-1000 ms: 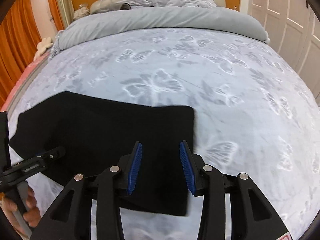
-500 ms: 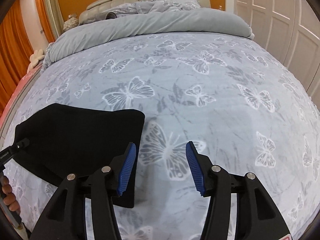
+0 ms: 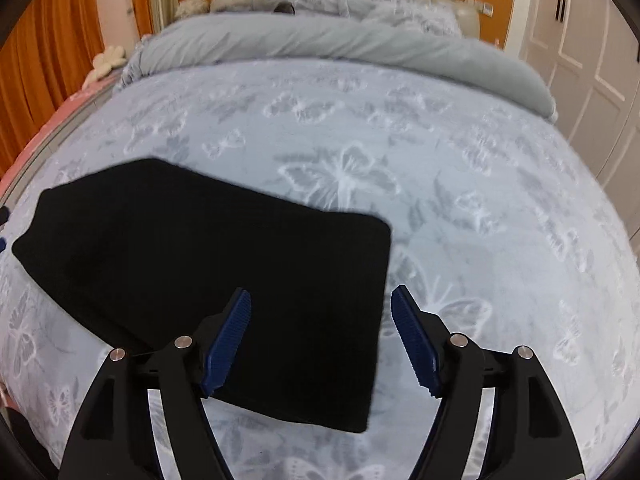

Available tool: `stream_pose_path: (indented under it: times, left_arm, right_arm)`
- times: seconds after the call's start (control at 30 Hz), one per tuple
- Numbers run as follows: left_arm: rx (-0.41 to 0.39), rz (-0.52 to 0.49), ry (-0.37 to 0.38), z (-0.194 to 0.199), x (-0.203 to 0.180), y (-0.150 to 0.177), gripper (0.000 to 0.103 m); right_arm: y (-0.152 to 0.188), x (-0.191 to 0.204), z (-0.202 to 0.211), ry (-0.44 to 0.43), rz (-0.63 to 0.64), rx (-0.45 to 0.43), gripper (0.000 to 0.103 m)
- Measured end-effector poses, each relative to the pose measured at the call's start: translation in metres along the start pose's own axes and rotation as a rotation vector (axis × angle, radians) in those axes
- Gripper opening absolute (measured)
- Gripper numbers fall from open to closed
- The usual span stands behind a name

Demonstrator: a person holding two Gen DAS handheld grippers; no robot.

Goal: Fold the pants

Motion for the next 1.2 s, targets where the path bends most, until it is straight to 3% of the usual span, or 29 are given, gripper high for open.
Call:
stream_pose_path:
  times: [0.1,0.2,0.3,0.4,0.5,0.53,0.57,0.6,0.63,0.67,0.7,0.73,0.83,0.97,1.1,1.2]
  left_arm:
    - [0.012,0.158,-0.096,0.001,0.066,-0.007,0.095]
    - [0.011,0.204,-0.178,0.006,0.104,-0.006,0.095]
    - [0.012,0.280,-0.249,0.004,0.142,-0.001,0.095]
    - [0.032,0.389,-0.210,0.001,0.172,0.007,0.095]
    - [0.000,0.367,-0.220,-0.003,0.169,-0.002,0.095]
    - [0.000,0.355,-0.209,-0.008,0.167,-0.005,0.095]
    - [-0.001,0.336,-0.208,-0.014,0.165,-0.008,0.086]
    - [-0.005,0.309,-0.210,-0.020,0.163,-0.012,0.077]
    - [0.006,0.290,-0.209,-0.025,0.161,-0.013,0.056]
    - [0.013,0.279,-0.223,-0.026,0.160,-0.014,0.039]
    - [0.018,0.273,-0.177,-0.027,0.155,-0.015,0.025]
    - [0.036,0.289,-0.141,-0.029,0.152,-0.017,0.018]
    - [0.032,0.267,-0.164,-0.021,0.143,-0.021,0.016]
    - [0.040,0.250,-0.136,0.002,0.131,-0.016,0.016]
    - [0.128,0.231,-0.078,0.021,0.113,0.016,0.016]
    - [0.141,0.186,-0.071,0.033,0.096,0.033,0.016]
  right_arm:
    - [0.008,-0.010,-0.013,0.015,-0.035,0.056,0.072]
    - [0.019,-0.027,-0.022,0.006,-0.105,0.095,0.083]
    - [0.033,-0.035,-0.037,-0.092,-0.201,0.187,0.083]
    - [0.042,-0.027,-0.048,-0.206,-0.257,0.250,0.083]
    - [0.043,-0.014,-0.051,-0.244,-0.268,0.252,0.081]
    - [0.043,-0.010,-0.051,-0.247,-0.258,0.242,0.068]
    - [0.042,-0.007,-0.050,-0.239,-0.247,0.231,0.062]
    - [0.040,-0.006,-0.047,-0.242,-0.243,0.212,0.041]
    - [0.038,-0.005,-0.043,-0.252,-0.243,0.201,0.030]
    - [0.035,-0.006,-0.039,-0.257,-0.243,0.192,0.028]
    - [0.033,-0.007,-0.033,-0.269,-0.243,0.177,0.026]
    - [0.031,-0.009,-0.027,-0.275,-0.238,0.165,0.024]
    - [0.026,-0.021,-0.007,-0.295,-0.233,0.133,0.019]
    - [0.037,-0.057,0.020,-0.323,-0.265,0.115,0.017]
    - [0.073,-0.091,0.036,-0.279,-0.281,0.141,0.017]
    - [0.104,-0.108,0.041,-0.292,-0.316,0.174,0.017]
Point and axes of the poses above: each gripper's, at about its wrist camera, not at the fingertips, and z roughly against the way its jaws point, x to its left, y to its underside, the point moved 4 cm from there along -z, roughly the way its jaws point, and after that the axes turned 12 degrees about y, right-handed, at the moved point
